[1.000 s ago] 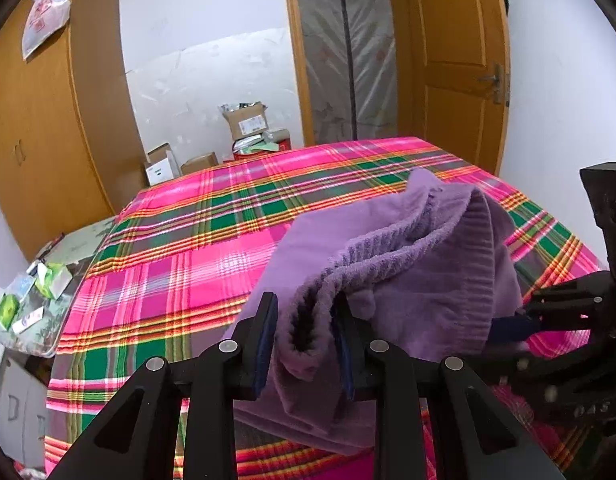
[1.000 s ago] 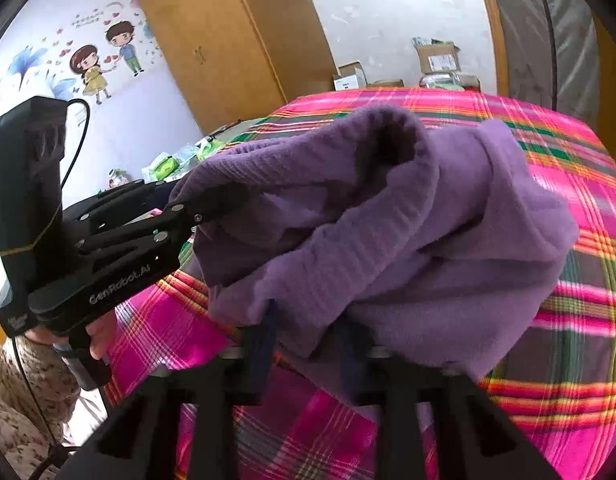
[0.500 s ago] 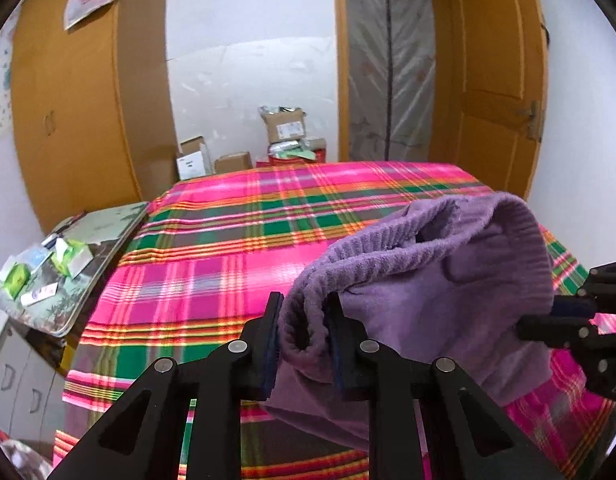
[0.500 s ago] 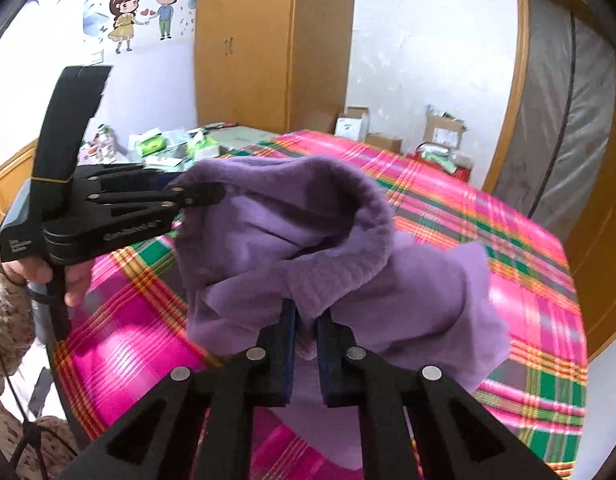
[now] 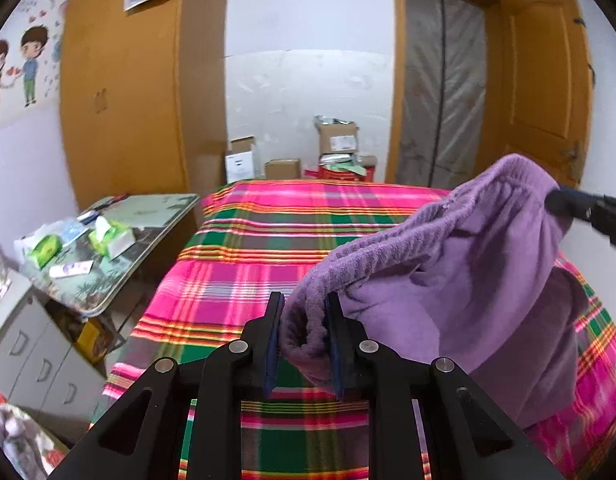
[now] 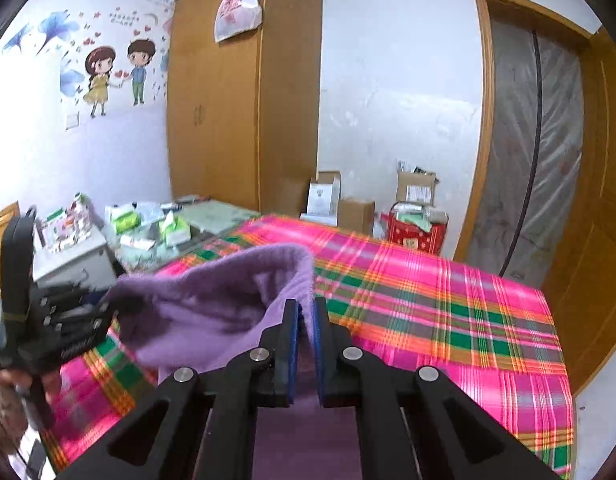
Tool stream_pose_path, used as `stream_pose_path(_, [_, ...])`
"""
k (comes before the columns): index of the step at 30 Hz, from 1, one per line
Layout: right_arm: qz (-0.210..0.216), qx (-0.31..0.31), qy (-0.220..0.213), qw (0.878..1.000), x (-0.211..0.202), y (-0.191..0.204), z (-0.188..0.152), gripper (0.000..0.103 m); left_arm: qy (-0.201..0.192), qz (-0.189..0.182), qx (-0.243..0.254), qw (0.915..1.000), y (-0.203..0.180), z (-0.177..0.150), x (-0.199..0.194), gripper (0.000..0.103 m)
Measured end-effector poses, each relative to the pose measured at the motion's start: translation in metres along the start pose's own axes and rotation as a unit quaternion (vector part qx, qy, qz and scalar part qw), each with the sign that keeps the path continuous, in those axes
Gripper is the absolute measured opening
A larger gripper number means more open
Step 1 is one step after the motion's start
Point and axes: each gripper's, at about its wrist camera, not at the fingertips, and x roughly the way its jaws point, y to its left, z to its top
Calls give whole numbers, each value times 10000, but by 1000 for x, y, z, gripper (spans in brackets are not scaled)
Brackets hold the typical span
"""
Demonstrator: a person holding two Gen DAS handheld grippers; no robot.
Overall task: Fold clothes
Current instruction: 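Lift the purple garment with both tools and shake it open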
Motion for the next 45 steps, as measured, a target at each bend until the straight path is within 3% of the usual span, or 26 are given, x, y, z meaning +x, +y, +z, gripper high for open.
stream_pose_path(8, [161,61,-42,9998,42,5,28,6,131,145,-257,9995,18,-5,7,20])
stream_pose_path(18, [662,-236,-318,9970,56,37,57,4,251,436,-705,9962,44,-20,-6,20])
stream_pose_path(26, [1175,95,743,9902,102,43,34,4,656,633,-825,9924,53,-44,4,20])
stream_pose_path(30, [1086,304,883,9897,92,20,24,6,703,659,-824,9919,51,-46,9,20])
stream_pose_path(36, [748,535,914,9916,58,-17,-1,26,835,665,-844,9907,50,-51,14,20])
stream_pose_path(39, [445,874,974,9904,38,-42,-21,27,860,659,-831,9906,48,-52,14,20])
stream_pose_path(45, [-378,1552,1201,9798,1,-76,-77,38,864,673,-817,9906,44,-52,17,20])
